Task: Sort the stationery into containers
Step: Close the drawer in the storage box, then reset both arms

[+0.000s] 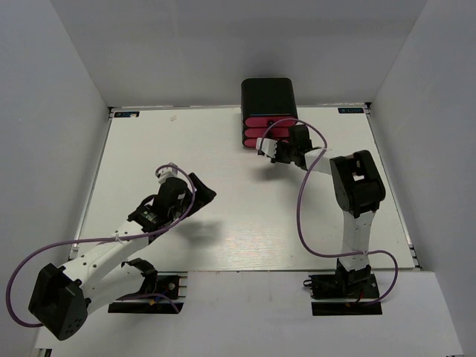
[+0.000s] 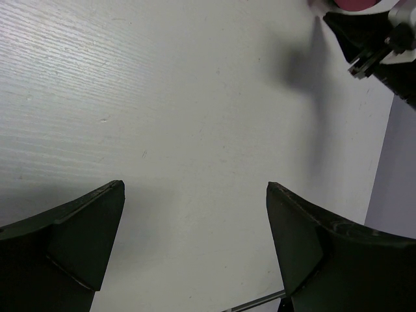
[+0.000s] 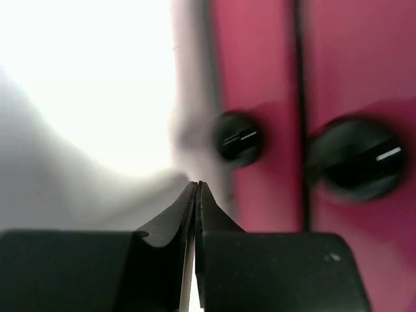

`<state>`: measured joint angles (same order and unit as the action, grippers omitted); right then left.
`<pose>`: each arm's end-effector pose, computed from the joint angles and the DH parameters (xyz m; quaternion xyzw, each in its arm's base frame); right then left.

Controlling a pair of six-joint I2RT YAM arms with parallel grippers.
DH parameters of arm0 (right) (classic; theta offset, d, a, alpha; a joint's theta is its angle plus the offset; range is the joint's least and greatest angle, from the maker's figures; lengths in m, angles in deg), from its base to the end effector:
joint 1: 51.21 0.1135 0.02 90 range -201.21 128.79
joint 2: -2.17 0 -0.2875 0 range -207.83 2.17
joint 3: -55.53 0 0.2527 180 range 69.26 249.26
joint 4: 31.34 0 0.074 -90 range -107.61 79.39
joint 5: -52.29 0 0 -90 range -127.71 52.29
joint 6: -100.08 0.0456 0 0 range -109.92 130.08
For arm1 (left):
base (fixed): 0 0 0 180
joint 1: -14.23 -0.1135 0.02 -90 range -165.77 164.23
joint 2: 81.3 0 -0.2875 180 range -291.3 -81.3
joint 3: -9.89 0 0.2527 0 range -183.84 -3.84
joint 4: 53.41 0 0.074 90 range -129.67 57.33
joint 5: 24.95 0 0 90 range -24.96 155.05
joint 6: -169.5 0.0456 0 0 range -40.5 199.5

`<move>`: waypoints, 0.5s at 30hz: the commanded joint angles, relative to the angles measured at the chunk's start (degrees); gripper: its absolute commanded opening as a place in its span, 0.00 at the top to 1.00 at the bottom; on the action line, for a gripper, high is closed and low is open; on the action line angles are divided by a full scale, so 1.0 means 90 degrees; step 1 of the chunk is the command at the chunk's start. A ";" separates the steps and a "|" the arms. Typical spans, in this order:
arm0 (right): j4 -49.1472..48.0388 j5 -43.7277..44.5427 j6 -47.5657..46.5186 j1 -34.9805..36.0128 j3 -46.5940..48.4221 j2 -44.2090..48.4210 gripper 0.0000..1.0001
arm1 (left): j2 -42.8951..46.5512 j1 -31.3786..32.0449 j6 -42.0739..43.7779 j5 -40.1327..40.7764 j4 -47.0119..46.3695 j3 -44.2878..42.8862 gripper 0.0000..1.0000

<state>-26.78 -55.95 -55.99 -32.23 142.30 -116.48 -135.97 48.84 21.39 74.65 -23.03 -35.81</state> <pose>0.4368 0.1653 0.1627 -0.6484 0.6013 -0.0480 0.4644 0.1651 -0.1047 0.2332 -0.2185 0.8746 -0.2563 0.3489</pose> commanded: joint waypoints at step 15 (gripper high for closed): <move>0.1673 -0.1127 0.3409 -0.0058 -0.1493 0.3434 0.37 | -0.0019 0.0002 0.1122 -0.0267 -0.0551 -0.0763 0.01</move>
<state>-15.37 -61.96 -39.38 -32.47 128.92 -90.55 -136.54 48.84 26.33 72.88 -25.56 -38.78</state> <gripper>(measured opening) 0.579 0.993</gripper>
